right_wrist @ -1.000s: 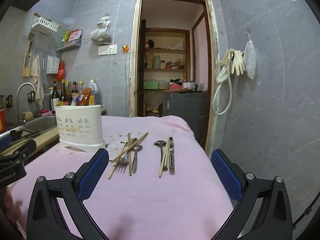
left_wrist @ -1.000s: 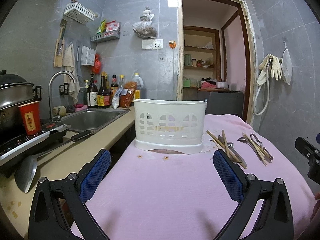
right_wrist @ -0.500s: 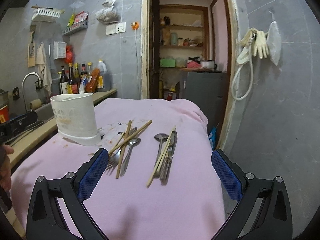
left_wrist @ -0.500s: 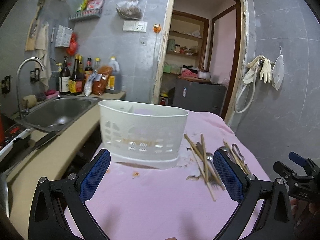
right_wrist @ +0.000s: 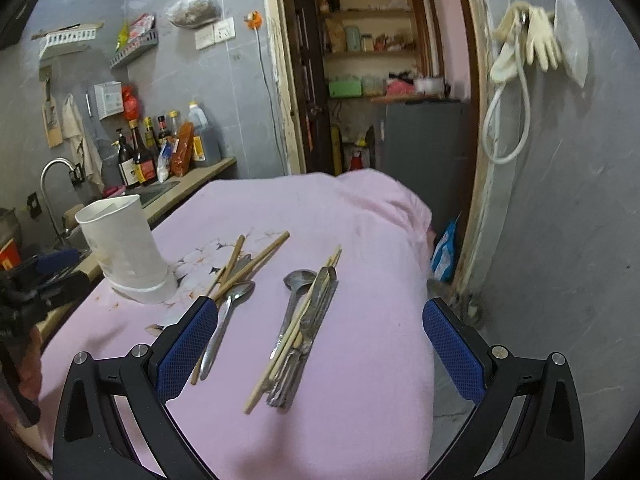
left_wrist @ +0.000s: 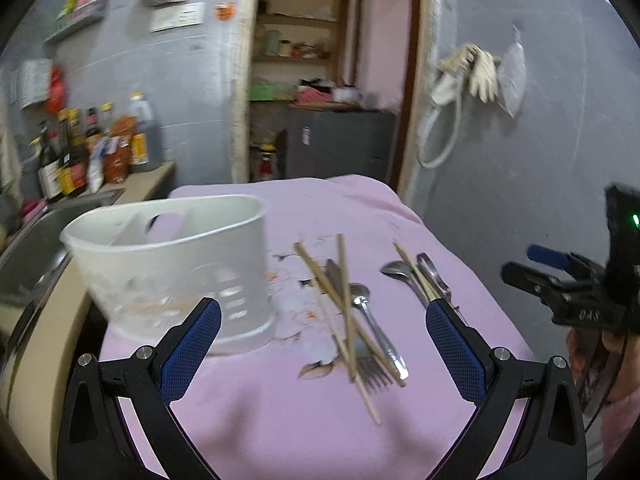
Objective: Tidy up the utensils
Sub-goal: 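Grasp a chopstick with the left gripper while the right gripper grasps a metal tong, then lift the chopstick with the left gripper while the right gripper carries the tong into the caddy, then open the right gripper to release the tong into the white caddy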
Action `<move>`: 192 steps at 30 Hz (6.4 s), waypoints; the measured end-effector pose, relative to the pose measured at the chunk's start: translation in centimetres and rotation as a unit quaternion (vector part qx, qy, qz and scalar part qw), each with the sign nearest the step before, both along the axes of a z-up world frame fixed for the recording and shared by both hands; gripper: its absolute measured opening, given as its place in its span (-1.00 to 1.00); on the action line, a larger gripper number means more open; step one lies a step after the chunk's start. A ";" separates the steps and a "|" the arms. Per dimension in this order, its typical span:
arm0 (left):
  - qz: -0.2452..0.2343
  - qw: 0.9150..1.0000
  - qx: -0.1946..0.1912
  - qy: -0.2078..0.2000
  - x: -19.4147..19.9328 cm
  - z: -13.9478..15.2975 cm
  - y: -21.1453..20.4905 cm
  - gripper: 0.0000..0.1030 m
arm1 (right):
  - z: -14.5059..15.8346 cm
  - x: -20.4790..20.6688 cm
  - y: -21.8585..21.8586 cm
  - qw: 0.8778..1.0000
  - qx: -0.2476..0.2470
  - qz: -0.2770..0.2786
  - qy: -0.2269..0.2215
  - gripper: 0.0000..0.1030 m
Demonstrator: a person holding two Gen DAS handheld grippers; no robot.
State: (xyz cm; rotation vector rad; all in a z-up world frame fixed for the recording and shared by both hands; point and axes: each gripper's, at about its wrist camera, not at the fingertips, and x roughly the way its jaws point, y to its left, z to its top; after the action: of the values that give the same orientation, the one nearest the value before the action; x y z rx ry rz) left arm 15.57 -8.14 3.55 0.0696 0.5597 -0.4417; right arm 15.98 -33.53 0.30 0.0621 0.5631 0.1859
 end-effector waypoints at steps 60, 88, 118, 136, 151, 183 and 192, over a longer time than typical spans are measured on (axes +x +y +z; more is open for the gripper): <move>0.076 0.975 -0.033 0.206 0.3 -7.5 2.2 -0.92 | -5.8 3.3 -2.4 0.986 0.093 0.043 0.129 -0.87; 0.022 0.968 0.050 0.244 7.6 -7.4 0.2 -0.52 | -5.4 8.1 2.2 0.980 -0.072 0.008 0.187 -0.53; 0.027 0.993 -0.109 0.046 0.4 -2.4 2.5 -0.91 | -0.2 -4.7 4.4 0.993 0.008 0.009 -0.115 -0.59; 0.107 0.956 -0.213 -0.170 2.5 9.6 12.5 -0.91 | 8.7 -0.6 13.4 0.950 0.070 0.094 -0.288 -0.59; 0.212 0.909 -0.243 -0.264 9.1 9.1 21.4 -0.91 | 7.9 5.9 20.0 0.942 0.082 0.104 -0.309 -0.59; 0.194 0.954 -0.178 -0.141 7.9 2.1 17.5 -0.66 | 2.4 7.2 20.4 0.974 0.037 0.132 -0.178 -0.42; 0.168 0.957 -0.184 -0.148 5.6 3.9 15.8 -0.28 | 4.7 4.8 17.1 0.970 0.045 0.109 -0.214 -0.10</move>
State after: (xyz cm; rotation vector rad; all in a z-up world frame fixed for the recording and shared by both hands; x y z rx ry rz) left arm 21.19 7.63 7.46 -0.3089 0.1795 -0.1912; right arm 20.79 -16.38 5.02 0.0457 0.1281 0.4283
